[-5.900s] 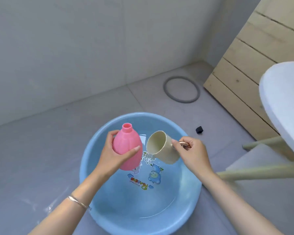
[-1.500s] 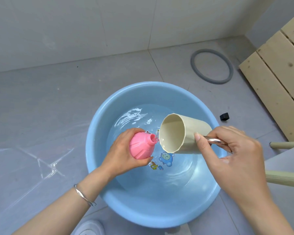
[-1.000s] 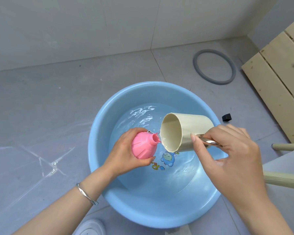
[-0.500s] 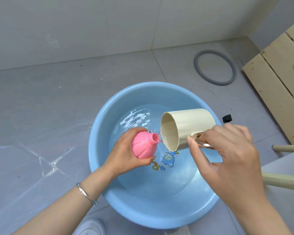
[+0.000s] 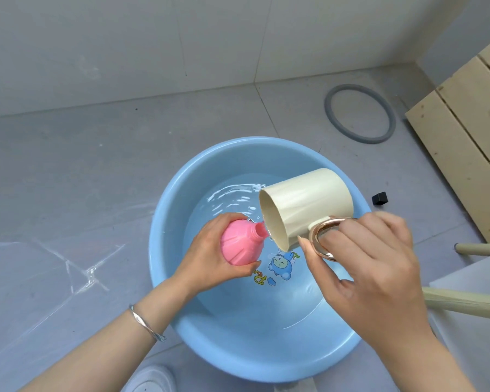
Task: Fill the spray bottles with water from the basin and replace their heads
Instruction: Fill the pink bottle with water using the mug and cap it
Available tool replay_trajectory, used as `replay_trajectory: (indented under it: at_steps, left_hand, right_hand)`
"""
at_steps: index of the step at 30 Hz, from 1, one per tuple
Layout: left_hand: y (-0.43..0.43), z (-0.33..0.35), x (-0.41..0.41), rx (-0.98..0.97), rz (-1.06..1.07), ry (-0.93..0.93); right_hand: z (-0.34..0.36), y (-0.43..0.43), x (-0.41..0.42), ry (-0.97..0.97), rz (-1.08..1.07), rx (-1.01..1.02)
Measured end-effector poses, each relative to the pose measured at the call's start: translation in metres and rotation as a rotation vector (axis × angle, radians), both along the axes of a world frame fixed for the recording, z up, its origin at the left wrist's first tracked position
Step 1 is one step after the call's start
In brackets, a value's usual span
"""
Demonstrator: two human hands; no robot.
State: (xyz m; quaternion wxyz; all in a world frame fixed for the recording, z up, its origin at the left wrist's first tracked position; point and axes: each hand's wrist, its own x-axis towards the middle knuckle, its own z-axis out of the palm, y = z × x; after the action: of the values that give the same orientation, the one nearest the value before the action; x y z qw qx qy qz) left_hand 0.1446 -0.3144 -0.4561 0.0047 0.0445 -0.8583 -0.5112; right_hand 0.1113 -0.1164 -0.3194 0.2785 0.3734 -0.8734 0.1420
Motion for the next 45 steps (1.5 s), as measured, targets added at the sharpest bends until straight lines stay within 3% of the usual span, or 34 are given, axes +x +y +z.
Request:
replay_trajectory:
  at_steps: [8,17,25,35,41,45]
  left_hand:
    - [0.0,0.0,-0.001,0.007,0.003,0.008]
    - [-0.001,-0.001,-0.001,0.023,0.014,-0.004]
    - [-0.001,-0.003,-0.002,0.014,0.02,-0.019]
    - [0.0,-0.002,-0.001,0.023,0.038,-0.031]
    - [-0.001,0.002,0.0,0.078,0.108,-0.022]
    - [0.0,0.011,0.0,0.14,0.19,0.022]
  right_hand:
    - [-0.005,-0.001,-0.001,0.088,0.034,0.036]
    - [-0.029,0.027,-0.014,-0.216,-0.275,-0.175]
    - [-0.106,0.053,-0.02,-0.27,-0.28,0.158]
    - [-0.142,0.018,-0.008,-0.397,-0.273,0.205]
    - [-0.146,-0.007,-0.003,-0.558,-0.176,0.068]
    - [-0.138,-0.009,-0.006,-0.841,-0.218,-0.271]
